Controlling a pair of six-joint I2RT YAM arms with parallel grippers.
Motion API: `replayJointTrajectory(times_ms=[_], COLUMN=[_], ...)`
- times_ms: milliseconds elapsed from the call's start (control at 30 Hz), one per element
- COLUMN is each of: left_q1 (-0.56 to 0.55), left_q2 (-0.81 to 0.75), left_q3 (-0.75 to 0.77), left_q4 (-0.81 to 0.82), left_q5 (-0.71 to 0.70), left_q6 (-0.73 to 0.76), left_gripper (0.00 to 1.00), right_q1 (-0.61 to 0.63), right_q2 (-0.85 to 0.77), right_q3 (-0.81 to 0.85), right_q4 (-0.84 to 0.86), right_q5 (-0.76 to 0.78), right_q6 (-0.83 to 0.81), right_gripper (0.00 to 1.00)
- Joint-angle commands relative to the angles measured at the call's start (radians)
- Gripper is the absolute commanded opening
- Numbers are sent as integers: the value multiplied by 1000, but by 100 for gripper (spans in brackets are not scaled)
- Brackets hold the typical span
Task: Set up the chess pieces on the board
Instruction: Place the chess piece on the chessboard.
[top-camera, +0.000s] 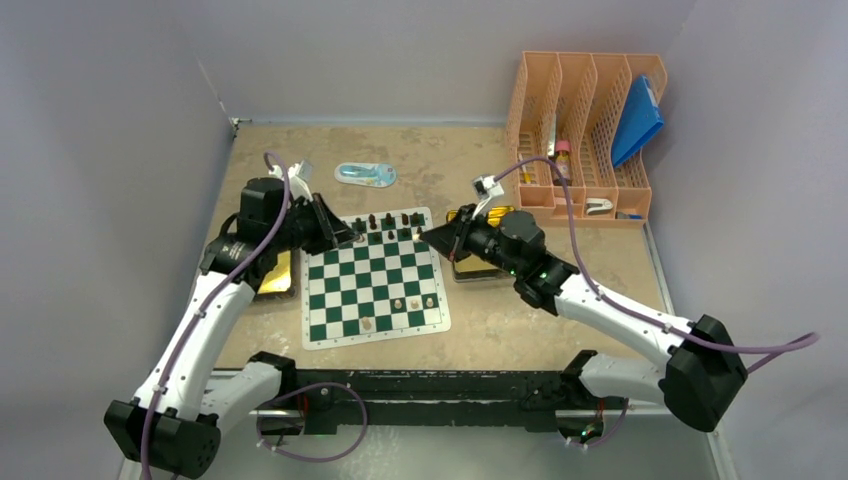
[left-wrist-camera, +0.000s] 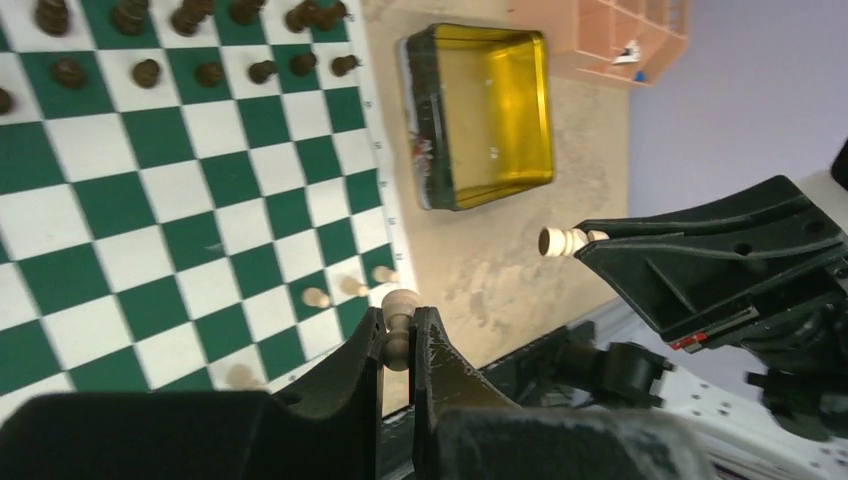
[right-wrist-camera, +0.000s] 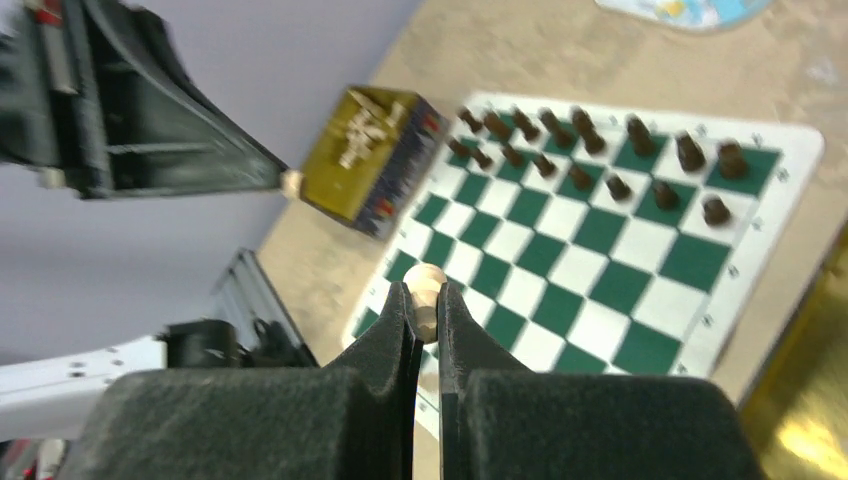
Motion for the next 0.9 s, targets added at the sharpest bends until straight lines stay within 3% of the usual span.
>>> replayJointTrajectory(times_ms=[0,100,233,500,733,867], left_q1=[-3,-2,4,46,180,191], left_q2=[13,58,97,169,176,201], left_q3=[27,8,-45,-75,-101,-109], left_q4=[-44,-60,-9,-4,-4,-1], left_q5=[-109,-150,-84,-85,35,101], left_q6=[133,172,174,213,278,288], left_gripper=[0,0,0,1,1,1], right_q1=[55,134,262,391,440,447], right_q2=[7,37,101,205,289,325], right_q3=[21,26,40,93,125,144], right_q4=[-188,-257,-334,-486,-527,-535], right_q5=[121,207,324,457,490,514], right_q6=[-104,-108,-93,-67,-47,-44], right_gripper=[0,0,0,0,0,0])
